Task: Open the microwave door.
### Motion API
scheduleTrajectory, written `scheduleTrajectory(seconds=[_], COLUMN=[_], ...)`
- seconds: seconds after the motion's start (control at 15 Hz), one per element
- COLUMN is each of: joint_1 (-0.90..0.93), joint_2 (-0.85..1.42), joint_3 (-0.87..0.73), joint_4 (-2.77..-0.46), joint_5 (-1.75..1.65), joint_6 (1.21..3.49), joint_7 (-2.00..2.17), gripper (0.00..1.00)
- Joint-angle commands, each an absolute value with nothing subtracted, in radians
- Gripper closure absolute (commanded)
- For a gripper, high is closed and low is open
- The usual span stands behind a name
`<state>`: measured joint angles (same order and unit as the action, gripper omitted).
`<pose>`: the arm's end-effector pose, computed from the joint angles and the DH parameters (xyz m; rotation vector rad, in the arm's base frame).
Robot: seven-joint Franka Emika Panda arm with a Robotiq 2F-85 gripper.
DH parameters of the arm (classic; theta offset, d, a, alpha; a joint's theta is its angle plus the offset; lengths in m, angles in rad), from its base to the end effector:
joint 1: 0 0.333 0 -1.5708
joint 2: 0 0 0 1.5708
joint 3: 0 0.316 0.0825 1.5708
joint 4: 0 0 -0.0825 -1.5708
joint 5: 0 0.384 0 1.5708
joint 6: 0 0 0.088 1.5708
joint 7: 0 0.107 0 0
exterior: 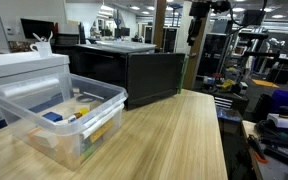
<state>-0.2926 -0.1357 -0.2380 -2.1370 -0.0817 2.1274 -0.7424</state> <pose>0.4482 -0.2711 0.4749 3.0105 0.3796 0.1141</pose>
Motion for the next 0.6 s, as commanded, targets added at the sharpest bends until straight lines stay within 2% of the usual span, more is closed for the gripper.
scheduleTrajectory(seconds=[0.0,0.53], joint_1=[-0.285,-0.279], joint_2=[-0.152,-0.096], joint_3=[-0.265,-0.303], joint_4=[-2.141,-2.136], joint_5=[-0.146,-0.128], joint_6=[2.092,2.121], joint_7=[-0.698,-0.752], gripper=[0.00,0.00])
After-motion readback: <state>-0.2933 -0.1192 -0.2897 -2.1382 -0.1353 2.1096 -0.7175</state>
